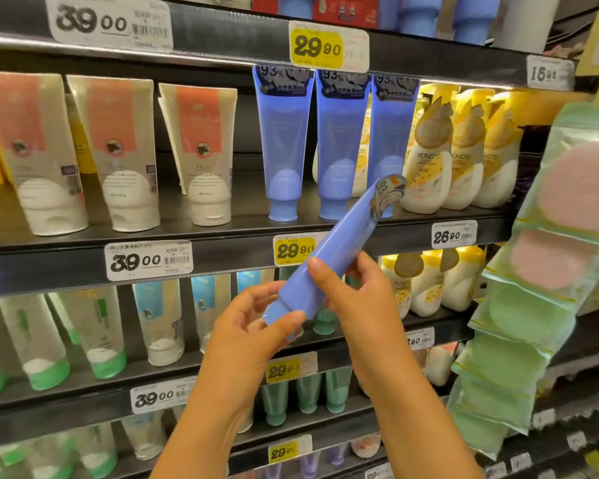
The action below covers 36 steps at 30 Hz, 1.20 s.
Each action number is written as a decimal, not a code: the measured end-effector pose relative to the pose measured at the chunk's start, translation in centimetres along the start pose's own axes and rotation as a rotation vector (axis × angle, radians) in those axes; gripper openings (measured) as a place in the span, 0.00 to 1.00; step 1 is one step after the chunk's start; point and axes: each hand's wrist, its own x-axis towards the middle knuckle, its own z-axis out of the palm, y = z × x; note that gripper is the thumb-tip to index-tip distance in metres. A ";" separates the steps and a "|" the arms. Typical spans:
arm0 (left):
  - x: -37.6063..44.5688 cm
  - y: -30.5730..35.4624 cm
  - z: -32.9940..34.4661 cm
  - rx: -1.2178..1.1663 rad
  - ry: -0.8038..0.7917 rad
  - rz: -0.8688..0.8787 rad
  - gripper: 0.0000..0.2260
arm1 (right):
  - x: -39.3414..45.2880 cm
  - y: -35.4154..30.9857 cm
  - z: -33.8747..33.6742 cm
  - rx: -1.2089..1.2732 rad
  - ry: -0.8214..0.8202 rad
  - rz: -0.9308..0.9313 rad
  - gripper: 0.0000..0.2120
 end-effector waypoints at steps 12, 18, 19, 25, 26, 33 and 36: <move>-1.4 -0.9 0.0 -0.513 -0.181 -0.310 0.10 | -2.4 1.2 -0.1 0.133 0.026 -0.065 0.21; -1.4 -1.9 -0.1 -0.438 -0.167 -0.250 0.13 | -2.9 1.6 -0.9 0.052 0.096 -0.019 0.15; -1.4 -2.0 0.0 -0.435 -0.165 -0.248 0.14 | -3.0 1.6 -1.0 0.047 0.110 -0.012 0.15; -1.6 -2.1 0.9 -0.491 -0.217 -0.317 0.16 | -3.4 1.0 -1.8 0.084 0.173 -0.039 0.16; -1.7 -2.2 1.0 -0.511 -0.229 -0.346 0.15 | -3.4 1.0 -1.8 0.106 0.179 -0.041 0.16; -2.4 -2.5 0.4 -0.669 -0.245 -0.508 0.15 | -4.0 1.3 -1.3 0.156 0.132 -0.030 0.15; -2.6 -2.8 0.0 -0.663 -0.256 -0.489 0.12 | -4.4 1.5 -1.3 0.139 0.091 -0.017 0.16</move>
